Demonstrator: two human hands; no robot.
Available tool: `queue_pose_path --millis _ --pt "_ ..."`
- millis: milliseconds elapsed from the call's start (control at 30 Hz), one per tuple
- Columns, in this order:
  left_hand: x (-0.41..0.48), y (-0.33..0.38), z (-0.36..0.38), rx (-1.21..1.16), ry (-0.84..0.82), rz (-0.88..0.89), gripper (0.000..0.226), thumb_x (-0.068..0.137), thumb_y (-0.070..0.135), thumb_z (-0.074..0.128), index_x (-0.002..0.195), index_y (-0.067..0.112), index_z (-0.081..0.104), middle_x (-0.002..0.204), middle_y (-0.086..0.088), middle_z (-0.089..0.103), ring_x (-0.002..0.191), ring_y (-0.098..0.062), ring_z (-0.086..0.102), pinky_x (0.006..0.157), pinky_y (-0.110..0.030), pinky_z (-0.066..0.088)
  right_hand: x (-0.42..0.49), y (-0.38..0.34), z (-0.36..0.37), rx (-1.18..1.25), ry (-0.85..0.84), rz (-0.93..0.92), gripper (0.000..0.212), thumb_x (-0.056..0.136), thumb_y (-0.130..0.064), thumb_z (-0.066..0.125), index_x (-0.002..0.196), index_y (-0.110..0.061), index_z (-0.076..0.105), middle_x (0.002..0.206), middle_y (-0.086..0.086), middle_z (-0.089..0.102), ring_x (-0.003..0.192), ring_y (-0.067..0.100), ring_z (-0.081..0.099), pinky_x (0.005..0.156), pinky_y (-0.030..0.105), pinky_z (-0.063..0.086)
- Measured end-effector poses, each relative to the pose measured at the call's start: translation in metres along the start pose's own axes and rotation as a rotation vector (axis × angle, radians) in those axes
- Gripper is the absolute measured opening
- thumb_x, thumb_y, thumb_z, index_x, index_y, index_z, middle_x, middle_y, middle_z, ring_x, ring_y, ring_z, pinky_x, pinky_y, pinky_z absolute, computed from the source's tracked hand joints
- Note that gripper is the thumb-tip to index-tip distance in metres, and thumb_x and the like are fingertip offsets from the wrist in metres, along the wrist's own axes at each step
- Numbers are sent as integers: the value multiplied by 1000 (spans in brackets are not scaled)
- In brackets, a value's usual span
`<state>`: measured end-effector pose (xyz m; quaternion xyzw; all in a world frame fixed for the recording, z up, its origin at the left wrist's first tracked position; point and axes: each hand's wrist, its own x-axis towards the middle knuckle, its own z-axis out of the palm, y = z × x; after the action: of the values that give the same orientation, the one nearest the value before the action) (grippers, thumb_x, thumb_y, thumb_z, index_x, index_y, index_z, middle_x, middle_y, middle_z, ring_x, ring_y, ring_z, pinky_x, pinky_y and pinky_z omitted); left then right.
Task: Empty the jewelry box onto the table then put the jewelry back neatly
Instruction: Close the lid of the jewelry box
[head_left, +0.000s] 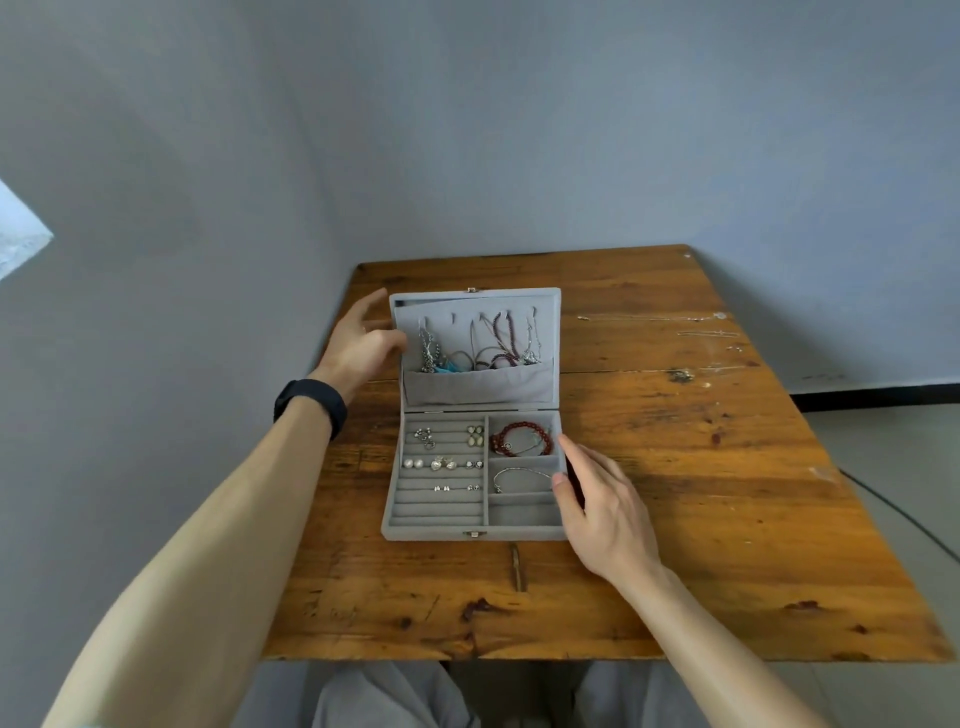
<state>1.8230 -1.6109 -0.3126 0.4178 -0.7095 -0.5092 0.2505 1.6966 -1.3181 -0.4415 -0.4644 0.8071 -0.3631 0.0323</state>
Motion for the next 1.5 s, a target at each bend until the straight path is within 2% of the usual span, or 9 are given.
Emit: queue_pose_path --millis 100,233,400,567,733,967,1033,1167,1500 --pt "-9 -3 2 105 70 128 77 83 3 70 147 34 41 121 3 59 108 -13 58 78 -22 54 -1 0 -1 -6 0 9 48 103 -29 47 150 -19 42 144 0 56 137 16 44 108 35 44" --pt "-33 -7 1 262 105 368 77 81 -1 68 141 41 45 108 19 58 96 9 59 63 -8 51 -3 1 -2 -12 13 14 48 103 -30 48 150 -20 44 142 0 57 136 16 46 107 32 42" --pt "-72 -15 -2 634 133 546 52 87 10 68 126 41 54 108 7 62 91 -11 59 77 -31 56 -4 2 0 -14 7 32 46 103 -33 46 148 -24 45 142 -3 57 135 16 47 106 33 44" --pt "-126 -28 4 820 127 581 39 87 6 66 120 24 58 118 1 63 88 -27 67 68 -41 59 -1 3 -3 106 18 137 44 106 -36 31 144 -23 48 141 -1 58 132 19 51 102 25 37" --pt "-167 -50 17 1068 8 608 63 75 -13 69 133 13 61 131 -8 64 123 -34 58 85 -44 59 -4 -12 -12 348 125 379 69 98 -64 13 142 -25 49 143 1 55 130 24 52 100 29 35" --pt "-186 -60 24 1389 -20 644 82 53 -4 91 129 7 65 125 -15 68 107 -39 68 62 -39 60 -37 -34 -6 352 4 314 84 84 -84 34 150 -31 34 143 -2 53 128 18 51 102 35 44" --pt "-186 -62 25 1381 -67 655 80 66 -4 84 140 8 55 135 -16 61 117 -40 63 70 -40 60 -41 -35 -2 273 5 306 82 85 -77 38 151 -30 30 142 -1 53 126 18 52 99 34 45" --pt "-182 -61 29 1352 -151 557 77 96 3 53 159 19 11 163 -10 24 145 -36 31 99 -41 48 -44 -35 -2 251 31 300 79 87 -73 35 152 -30 28 143 1 53 123 19 55 99 39 50" --pt "-185 -49 35 1336 -384 292 94 87 31 57 159 24 -4 167 -6 0 153 -34 3 122 -49 17 -49 -32 -1 194 37 282 79 87 -71 37 153 -29 28 144 1 53 123 18 56 93 28 41"
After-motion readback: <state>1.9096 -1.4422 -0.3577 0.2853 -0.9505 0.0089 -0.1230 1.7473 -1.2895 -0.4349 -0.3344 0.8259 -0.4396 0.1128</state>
